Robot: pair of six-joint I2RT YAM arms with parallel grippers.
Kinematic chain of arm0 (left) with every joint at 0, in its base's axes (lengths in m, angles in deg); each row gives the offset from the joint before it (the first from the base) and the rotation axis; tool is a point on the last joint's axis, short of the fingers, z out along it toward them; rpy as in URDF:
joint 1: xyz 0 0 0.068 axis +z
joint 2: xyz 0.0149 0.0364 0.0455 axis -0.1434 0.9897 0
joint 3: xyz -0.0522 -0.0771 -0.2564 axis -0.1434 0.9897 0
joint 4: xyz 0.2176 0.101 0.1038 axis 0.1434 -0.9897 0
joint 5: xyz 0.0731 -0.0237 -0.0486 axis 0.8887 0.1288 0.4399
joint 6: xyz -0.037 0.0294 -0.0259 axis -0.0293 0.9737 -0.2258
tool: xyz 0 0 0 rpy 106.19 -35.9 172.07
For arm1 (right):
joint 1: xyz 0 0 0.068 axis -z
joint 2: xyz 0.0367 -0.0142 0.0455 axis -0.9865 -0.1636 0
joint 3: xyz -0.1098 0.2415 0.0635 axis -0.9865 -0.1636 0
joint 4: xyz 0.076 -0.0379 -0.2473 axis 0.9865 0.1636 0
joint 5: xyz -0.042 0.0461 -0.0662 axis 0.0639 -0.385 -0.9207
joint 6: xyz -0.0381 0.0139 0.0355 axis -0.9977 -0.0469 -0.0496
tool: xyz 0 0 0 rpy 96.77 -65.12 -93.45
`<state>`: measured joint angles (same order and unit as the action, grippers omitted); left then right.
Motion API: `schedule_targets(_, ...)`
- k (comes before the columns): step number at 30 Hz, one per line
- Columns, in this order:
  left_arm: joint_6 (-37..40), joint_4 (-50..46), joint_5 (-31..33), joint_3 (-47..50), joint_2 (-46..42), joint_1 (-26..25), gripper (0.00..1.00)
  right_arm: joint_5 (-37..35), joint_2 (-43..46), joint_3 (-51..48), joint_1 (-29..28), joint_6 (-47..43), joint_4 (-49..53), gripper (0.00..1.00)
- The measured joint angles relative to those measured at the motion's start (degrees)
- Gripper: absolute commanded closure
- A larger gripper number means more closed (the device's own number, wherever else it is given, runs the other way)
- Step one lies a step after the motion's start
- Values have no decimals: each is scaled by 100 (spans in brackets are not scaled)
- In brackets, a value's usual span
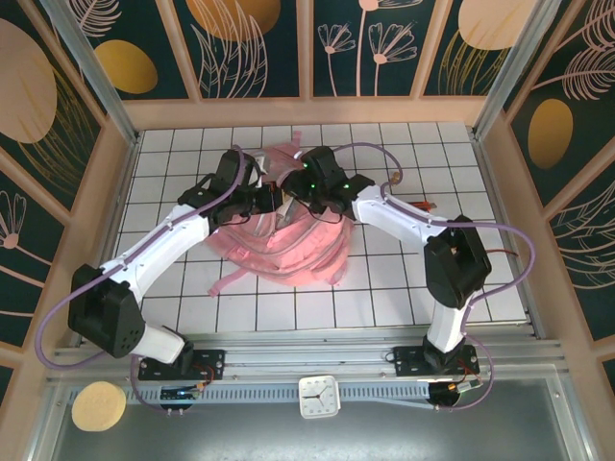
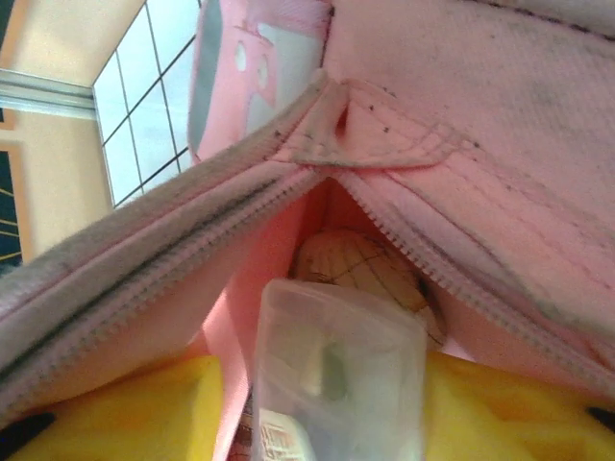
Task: Pack the student bag
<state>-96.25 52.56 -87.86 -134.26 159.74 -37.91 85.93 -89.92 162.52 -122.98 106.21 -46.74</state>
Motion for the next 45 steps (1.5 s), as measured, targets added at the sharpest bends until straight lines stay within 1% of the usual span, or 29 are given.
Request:
schedule_targets(3,-87,96,-2,146,-111,-2,100,-68,9,74,-44,-7,267,35)
schedule_targets(10,-136,166,-133,260,-186,-105,100,-146,214,68,-57,-28,809,35)
schedule_targets(14,-140,243,-166,306,-208,-127,100,-96,627,35,-96,-192,1137,35)
schedule_targets(18,-136,286,-199,369,-208,-142,100,140,1355,-149,-118,-332,1088,36)
schedule_targets(22,-136,291,-201,376,-208,-142,100,306,2000,-621,166,-415,1019,38)
schedule_targets(25,-129,289,-216,376,-208,-142,100,470,2173,-990,498,-492,994,39)
schedule_targets(28,-39,275,-221,374,-208,-142,100,667,2041,-1150,723,-702,1038,38)
schedule_targets(33,160,177,-212,297,-208,-142,100,946,1416,-920,717,-1187,1176,38)
schedule_targets(36,236,131,-210,286,-208,-142,100,997,1082,-763,717,-1388,1351,39)
schedule_targets(38,262,96,-197,280,-208,-142,100,992,901,-647,715,-1491,1467,43)
schedule_targets(45,369,35,-122,219,-195,-140,100,970,564,-348,715,-1694,1683,44)
